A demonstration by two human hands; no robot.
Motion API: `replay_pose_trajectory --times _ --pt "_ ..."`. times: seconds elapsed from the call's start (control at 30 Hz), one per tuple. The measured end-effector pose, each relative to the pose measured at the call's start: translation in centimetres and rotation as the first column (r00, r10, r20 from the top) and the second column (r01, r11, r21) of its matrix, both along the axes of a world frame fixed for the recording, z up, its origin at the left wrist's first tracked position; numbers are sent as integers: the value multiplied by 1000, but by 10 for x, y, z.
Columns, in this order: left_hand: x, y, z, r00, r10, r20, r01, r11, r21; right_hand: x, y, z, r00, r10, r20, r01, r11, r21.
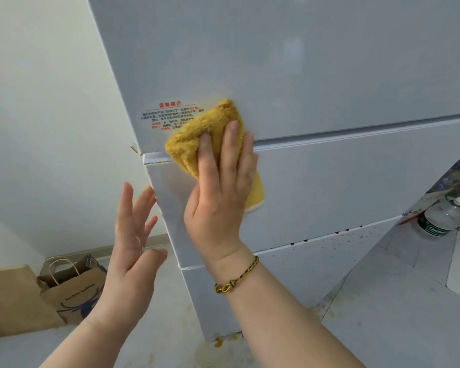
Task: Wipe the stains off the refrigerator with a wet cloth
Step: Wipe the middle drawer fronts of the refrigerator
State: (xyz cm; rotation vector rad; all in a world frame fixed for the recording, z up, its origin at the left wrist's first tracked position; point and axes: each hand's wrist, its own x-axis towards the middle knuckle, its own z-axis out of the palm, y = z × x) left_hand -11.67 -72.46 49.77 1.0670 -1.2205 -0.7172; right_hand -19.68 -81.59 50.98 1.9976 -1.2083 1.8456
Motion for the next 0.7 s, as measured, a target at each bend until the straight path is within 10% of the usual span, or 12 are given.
replay_pose_trajectory --times 0.33,0.53,0.7 --pt "25 3 16 993 -70 96 66 997 46 -52 -17 -67 786 -152 -600 -123 912 -392" --pt "16 2 12 994 -45 99 40 998 51 -42 -32 -34 903 -192 -385 9 903 -430" --pt "7 0 13 982 2 190 -11 999 46 -51 -22 -122 697 -171 -696 -131 925 -358"
